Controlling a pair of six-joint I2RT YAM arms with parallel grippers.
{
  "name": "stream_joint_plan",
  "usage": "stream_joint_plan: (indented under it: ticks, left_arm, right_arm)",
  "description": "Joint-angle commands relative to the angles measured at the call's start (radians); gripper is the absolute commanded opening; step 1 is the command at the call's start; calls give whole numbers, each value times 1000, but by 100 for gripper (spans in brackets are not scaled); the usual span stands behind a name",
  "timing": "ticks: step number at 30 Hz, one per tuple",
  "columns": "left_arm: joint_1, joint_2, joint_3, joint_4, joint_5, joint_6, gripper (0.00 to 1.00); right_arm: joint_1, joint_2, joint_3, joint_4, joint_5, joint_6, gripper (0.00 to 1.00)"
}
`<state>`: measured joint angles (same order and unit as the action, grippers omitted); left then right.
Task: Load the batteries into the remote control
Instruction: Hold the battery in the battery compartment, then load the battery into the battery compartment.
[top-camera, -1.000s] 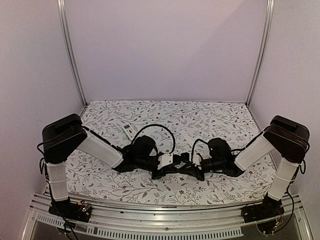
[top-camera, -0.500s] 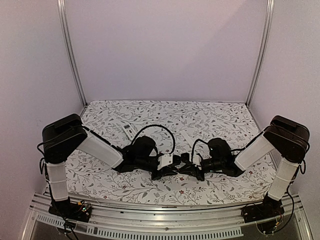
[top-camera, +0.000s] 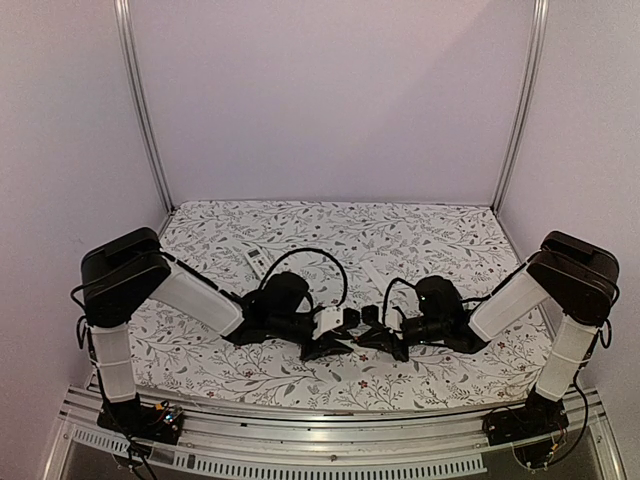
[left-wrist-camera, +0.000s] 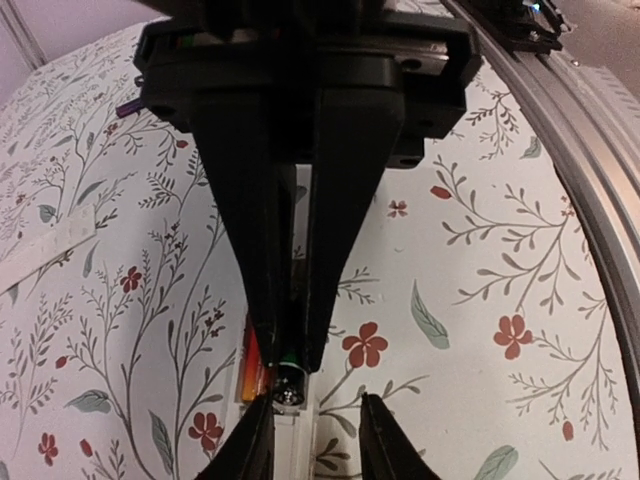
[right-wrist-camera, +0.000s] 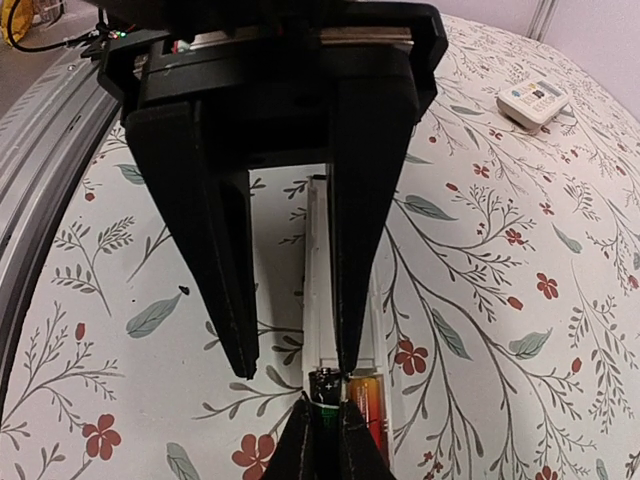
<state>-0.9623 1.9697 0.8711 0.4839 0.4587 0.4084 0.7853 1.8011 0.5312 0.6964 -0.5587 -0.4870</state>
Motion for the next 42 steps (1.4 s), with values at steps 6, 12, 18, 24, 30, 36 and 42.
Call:
stream_joint_plan:
  ticks: [6,12,18,24,30,36,42]
  left_arm:
    - [42,-70,-42,48,23,-102,29]
    - [35,-51,-21,23,32,-86,18]
    - [28,-40,-5,18,19,-76,11]
    - [5,-20,15,-7,5,-36,8]
    - [-5,-1,22,-17,3,6,5]
    - [-7,17,20,-27,-13,34,2]
    - [-12,25,18,-31,-27,47,2]
  right_arm:
    - [6,20,1,-77,35,-20,7]
    - [6,21,6,-83,38,-16,7]
    - [7,26,11,-85,46,-9,7]
    - [6,33,16,-85,46,1,7]
    - [5,35,21,-87,45,5,7]
    - [5,31,21,-90,48,4,7]
    - [6,29,24,-96,45,-1,8]
